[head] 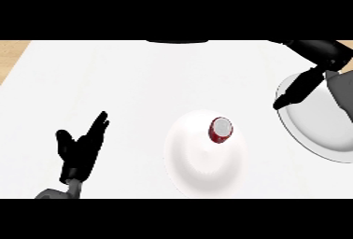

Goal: Pick the can from the plate and place it in the plate

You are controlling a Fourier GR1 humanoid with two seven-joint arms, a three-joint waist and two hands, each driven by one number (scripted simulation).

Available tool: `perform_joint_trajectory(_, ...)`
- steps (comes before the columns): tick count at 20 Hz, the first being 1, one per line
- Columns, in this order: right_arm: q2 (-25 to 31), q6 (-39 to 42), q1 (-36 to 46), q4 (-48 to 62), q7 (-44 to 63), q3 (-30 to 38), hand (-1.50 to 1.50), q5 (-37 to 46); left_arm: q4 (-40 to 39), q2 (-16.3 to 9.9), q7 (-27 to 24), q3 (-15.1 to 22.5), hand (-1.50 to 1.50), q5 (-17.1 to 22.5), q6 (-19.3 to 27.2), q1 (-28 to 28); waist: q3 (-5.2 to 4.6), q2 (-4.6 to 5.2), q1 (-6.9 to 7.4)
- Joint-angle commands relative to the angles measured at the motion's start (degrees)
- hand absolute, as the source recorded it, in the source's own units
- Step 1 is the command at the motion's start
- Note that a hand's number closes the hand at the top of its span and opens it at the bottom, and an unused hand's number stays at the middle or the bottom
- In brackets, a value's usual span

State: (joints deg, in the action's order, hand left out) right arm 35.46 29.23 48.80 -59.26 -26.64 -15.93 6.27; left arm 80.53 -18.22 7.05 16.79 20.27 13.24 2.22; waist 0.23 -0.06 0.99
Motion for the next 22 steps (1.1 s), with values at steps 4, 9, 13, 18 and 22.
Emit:
perform_joint_trajectory(4,-0.86,1.25,-0.67,-7.93,6.93,-5.81,-1.5,8.37,-2.33,2.3,1.8,-0.02,0.0,-0.86,0.84,0.01,-0.27,-0.13,-1.31)
perform_joint_trajectory(9,-6.05,-0.63,-4.98,-14.76,14.58,-6.9,-1.5,11.99,2.28,2.53,2.95,-0.44,0.0,-1.07,0.36,-2.48,-0.25,-0.11,-0.9)
perform_joint_trajectory(13,-7.44,-3.53,-8.96,-18.34,16.44,-7.7,-1.5,17.6,-0.29,3.0,2.47,-1.05,0.0,-2.42,-0.88,-1.45,-0.24,-0.02,-1.03)
perform_joint_trajectory(18,-10.38,-0.04,-11.46,-17.97,19.59,-10.4,-1.5,21.21,-2.33,3.87,-0.82,-2.18,0.0,-3.43,-2.69,-1.45,-0.26,0.1,-0.83)
perform_joint_trajectory(22,-10.78,3.59,-11.21,-17.15,17.83,-8.34,-1.5,21.94,-3.18,5.64,1.69,-1.85,0.0,-5.22,-1.53,-0.48,-0.24,0.14,-0.8)
